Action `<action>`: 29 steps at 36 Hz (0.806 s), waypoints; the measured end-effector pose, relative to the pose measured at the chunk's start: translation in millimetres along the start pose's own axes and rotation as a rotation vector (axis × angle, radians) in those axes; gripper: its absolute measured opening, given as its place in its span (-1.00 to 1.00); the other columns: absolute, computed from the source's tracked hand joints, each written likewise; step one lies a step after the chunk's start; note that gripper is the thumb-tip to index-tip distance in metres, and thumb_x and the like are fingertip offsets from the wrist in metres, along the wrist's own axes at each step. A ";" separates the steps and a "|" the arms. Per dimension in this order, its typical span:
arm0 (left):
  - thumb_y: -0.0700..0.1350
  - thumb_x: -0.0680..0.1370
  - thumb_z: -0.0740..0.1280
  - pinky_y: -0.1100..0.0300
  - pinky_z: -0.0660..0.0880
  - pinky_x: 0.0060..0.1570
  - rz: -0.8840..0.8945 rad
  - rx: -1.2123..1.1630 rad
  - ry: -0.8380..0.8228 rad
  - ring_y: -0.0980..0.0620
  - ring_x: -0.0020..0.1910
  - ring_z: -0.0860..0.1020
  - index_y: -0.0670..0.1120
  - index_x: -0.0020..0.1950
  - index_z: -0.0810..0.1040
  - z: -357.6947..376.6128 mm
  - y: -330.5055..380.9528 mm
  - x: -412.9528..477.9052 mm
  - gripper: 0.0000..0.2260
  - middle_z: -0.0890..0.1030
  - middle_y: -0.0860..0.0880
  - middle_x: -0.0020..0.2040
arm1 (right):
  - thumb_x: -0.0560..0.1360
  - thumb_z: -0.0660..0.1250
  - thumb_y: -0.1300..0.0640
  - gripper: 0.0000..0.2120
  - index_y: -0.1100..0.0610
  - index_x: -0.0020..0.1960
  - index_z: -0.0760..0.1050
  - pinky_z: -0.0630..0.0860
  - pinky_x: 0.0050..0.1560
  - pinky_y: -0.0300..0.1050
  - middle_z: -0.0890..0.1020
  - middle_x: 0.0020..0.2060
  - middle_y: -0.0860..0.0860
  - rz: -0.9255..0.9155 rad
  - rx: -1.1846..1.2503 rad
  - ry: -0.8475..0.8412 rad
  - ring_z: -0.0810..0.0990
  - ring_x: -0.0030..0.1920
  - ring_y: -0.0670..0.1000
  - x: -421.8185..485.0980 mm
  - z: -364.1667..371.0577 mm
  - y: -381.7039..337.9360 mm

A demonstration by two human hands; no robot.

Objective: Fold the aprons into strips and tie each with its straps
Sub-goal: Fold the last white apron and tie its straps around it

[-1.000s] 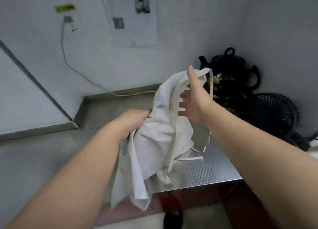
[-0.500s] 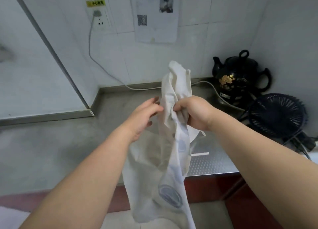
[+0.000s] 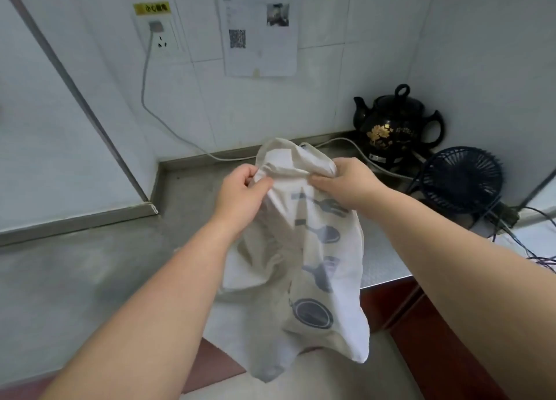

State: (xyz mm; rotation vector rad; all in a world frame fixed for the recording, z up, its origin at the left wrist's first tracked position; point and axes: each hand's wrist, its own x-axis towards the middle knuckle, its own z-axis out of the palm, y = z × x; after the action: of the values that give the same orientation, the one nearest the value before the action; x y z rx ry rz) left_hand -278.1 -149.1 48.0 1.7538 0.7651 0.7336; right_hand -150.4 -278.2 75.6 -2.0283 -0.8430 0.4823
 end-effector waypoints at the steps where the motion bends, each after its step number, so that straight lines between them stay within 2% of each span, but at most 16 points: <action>1: -0.19 0.46 0.38 0.23 0.30 -0.37 0.009 0.009 0.013 0.17 -0.47 0.36 -0.03 -0.27 0.50 -7.3 -3.2 1.4 -0.86 0.43 0.09 -0.44 | 0.48 0.38 0.05 -0.81 0.19 -0.05 0.58 0.55 -0.03 -0.03 0.66 -0.13 0.11 0.003 -0.008 0.011 0.62 -0.10 0.11 -2.1 3.7 -2.9; 5: -0.23 0.43 0.41 0.26 0.29 -0.36 0.017 0.051 0.006 0.20 -0.45 0.34 -0.02 -0.27 0.50 -35.1 -13.6 6.7 -0.83 0.45 0.08 -0.41 | 0.52 0.31 0.03 -0.78 0.05 -0.28 0.48 0.41 -0.31 -0.18 0.55 -0.35 -0.04 -0.024 -0.072 0.129 0.52 -0.28 0.00 -6.6 9.1 -7.2; 8: -0.25 0.42 0.42 0.35 0.28 -0.42 -0.005 0.137 -0.090 0.14 -0.39 0.36 -0.03 -0.25 0.49 -52.0 -16.5 9.4 -0.83 0.44 0.05 -0.37 | 0.54 0.27 0.08 -0.76 0.04 -0.30 0.44 0.39 -0.24 -0.15 0.48 -0.39 -0.07 -0.067 -0.048 0.236 0.47 -0.28 0.00 -10.2 20.1 -9.1; 10: -0.23 0.42 0.42 0.30 0.29 -0.35 -0.021 0.245 -0.130 0.07 -0.28 0.41 -0.04 -0.18 0.50 -60.1 -19.7 10.0 -0.87 0.48 0.03 -0.29 | 0.54 0.28 0.09 -0.79 0.09 -0.27 0.46 0.41 -0.20 -0.10 0.46 -0.39 -0.07 -0.086 -0.035 0.268 0.47 -0.25 0.01 -13.5 30.1 -9.1; 11: -0.21 0.41 0.42 0.28 0.30 -0.28 -0.025 0.332 -0.119 0.04 -0.18 0.45 -0.05 -0.09 0.51 -61.9 -20.5 10.2 -0.85 0.51 -0.01 -0.17 | 0.53 0.29 0.08 -0.78 0.12 -0.27 0.46 0.42 -0.22 -0.11 0.45 -0.40 -0.05 -0.095 -0.037 0.273 0.46 -0.28 0.00 -14.9 32.7 -9.5; 13: -0.16 0.39 0.44 0.33 0.30 0.04 0.026 0.511 -0.097 -0.02 0.17 0.43 -0.06 0.23 0.43 -69.4 -21.4 4.7 -0.57 0.43 -0.09 0.21 | 0.52 0.31 0.06 -0.74 0.11 -0.32 0.43 0.36 -0.33 -0.16 0.43 -0.42 -0.07 -0.131 -0.057 0.238 0.42 -0.36 -0.06 -19.7 43.5 -14.2; 14: -0.14 0.37 0.46 0.30 0.22 0.22 0.094 0.551 -0.111 -0.03 0.34 0.31 -0.04 0.38 0.32 -69.9 -18.0 2.3 -0.39 0.30 -0.09 0.37 | 0.51 0.33 0.06 -0.73 0.07 -0.34 0.42 0.33 -0.37 -0.19 0.43 -0.44 -0.08 -0.160 -0.072 0.200 0.39 -0.39 -0.10 -21.0 46.9 -18.4; 16: -0.09 0.37 0.48 0.22 0.05 0.41 0.242 0.574 -0.214 0.01 0.49 0.09 0.04 0.53 0.11 -71.6 -9.8 -8.2 -0.18 0.14 -0.03 0.51 | 0.49 0.37 0.08 -0.72 0.05 -0.37 0.42 0.28 -0.39 -0.26 0.41 -0.46 -0.10 -0.220 -0.082 0.098 0.34 -0.43 -0.18 -27.1 59.8 -29.9; 17: -0.06 0.38 0.48 0.18 0.05 0.45 0.293 0.571 -0.282 0.02 0.50 0.08 0.07 0.53 0.12 -69.2 -5.7 -11.0 -0.19 0.19 0.01 0.51 | 0.48 0.40 0.09 -0.69 0.05 -0.39 0.40 0.23 -0.42 -0.30 0.38 -0.48 -0.11 -0.249 -0.079 0.063 0.32 -0.46 -0.19 -28.9 64.2 -34.8; 18: -0.02 0.39 0.46 0.14 0.13 0.44 0.310 0.559 -0.340 0.03 0.48 0.16 0.11 0.48 0.23 -69.0 -0.4 -13.0 -0.28 0.32 0.04 0.45 | 0.46 0.42 0.11 -0.68 0.05 -0.41 0.39 0.21 -0.43 -0.33 0.37 -0.50 -0.12 -0.264 -0.077 0.041 0.31 -0.49 -0.19 -30.4 68.3 -40.1; 20: 0.10 0.37 0.35 0.07 0.40 0.24 0.294 0.584 -0.374 0.00 0.26 0.47 0.10 0.17 0.56 -68.4 5.5 -13.4 -0.62 0.61 0.04 0.14 | 0.42 0.46 0.11 -0.73 0.05 -0.39 0.44 0.25 -0.41 -0.34 0.42 -0.48 -0.11 -0.243 -0.041 0.026 0.34 -0.48 -0.21 -34.0 69.5 -45.0; 21: 0.11 0.34 0.26 0.05 0.47 0.10 0.301 0.610 -0.348 -0.04 0.10 0.55 0.03 0.00 0.61 -69.2 8.2 -14.8 -0.68 0.65 0.02 -0.03 | 0.40 0.48 0.10 -0.78 0.06 -0.34 0.49 0.31 -0.38 -0.32 0.48 -0.45 -0.09 -0.218 0.003 0.010 0.37 -0.45 -0.22 -36.6 65.7 -45.6; 23: 0.06 0.32 0.16 0.05 0.48 -0.04 0.308 0.615 -0.264 -0.10 -0.05 0.56 -0.09 -0.07 0.59 -70.1 11.9 -17.9 -0.64 0.64 -0.04 -0.15 | 0.37 0.51 0.11 -0.85 0.09 -0.21 0.55 0.42 -0.34 -0.27 0.56 -0.37 -0.04 -0.129 0.030 -0.065 0.47 -0.38 -0.13 -42.6 53.9 -41.5; 26: -0.03 0.30 0.12 0.12 0.43 -0.12 0.234 0.399 -0.029 -0.12 -0.10 0.55 -0.12 -0.08 0.59 -69.8 14.5 -23.7 -0.65 0.64 -0.12 -0.14 | 0.40 0.43 0.21 -0.89 0.11 -0.09 0.55 0.38 -0.29 -0.20 0.55 -0.25 0.01 -0.015 -0.354 -0.172 0.51 -0.23 0.00 -49.5 42.5 -22.1; 28: -0.06 0.33 0.16 0.14 0.41 -0.16 0.124 0.187 0.138 -0.14 -0.08 0.56 -0.06 -0.19 0.56 -69.2 14.6 -28.0 -0.79 0.63 -0.12 -0.16 | 0.45 0.29 0.24 -0.94 0.19 -0.15 0.54 0.31 -0.29 -0.17 0.52 -0.26 0.08 0.042 -0.534 -0.133 0.47 -0.19 0.08 -53.8 41.3 -4.2; 29: -0.08 0.39 0.20 0.15 0.39 -0.19 0.079 0.126 0.214 -0.16 -0.09 0.55 -0.04 -0.26 0.52 -66.1 12.4 -35.3 -0.88 0.61 -0.09 -0.21 | 0.48 0.23 0.23 -0.88 0.20 -0.21 0.50 0.29 -0.31 -0.15 0.51 -0.27 0.10 0.073 -0.526 -0.092 0.46 -0.19 0.11 -61.3 37.3 7.0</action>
State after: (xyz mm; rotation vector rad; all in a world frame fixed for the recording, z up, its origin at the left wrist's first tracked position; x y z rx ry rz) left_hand -349.3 -142.7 73.9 1.8470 0.9066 0.9552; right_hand -213.1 -303.6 50.5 -2.5392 -1.0338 0.4263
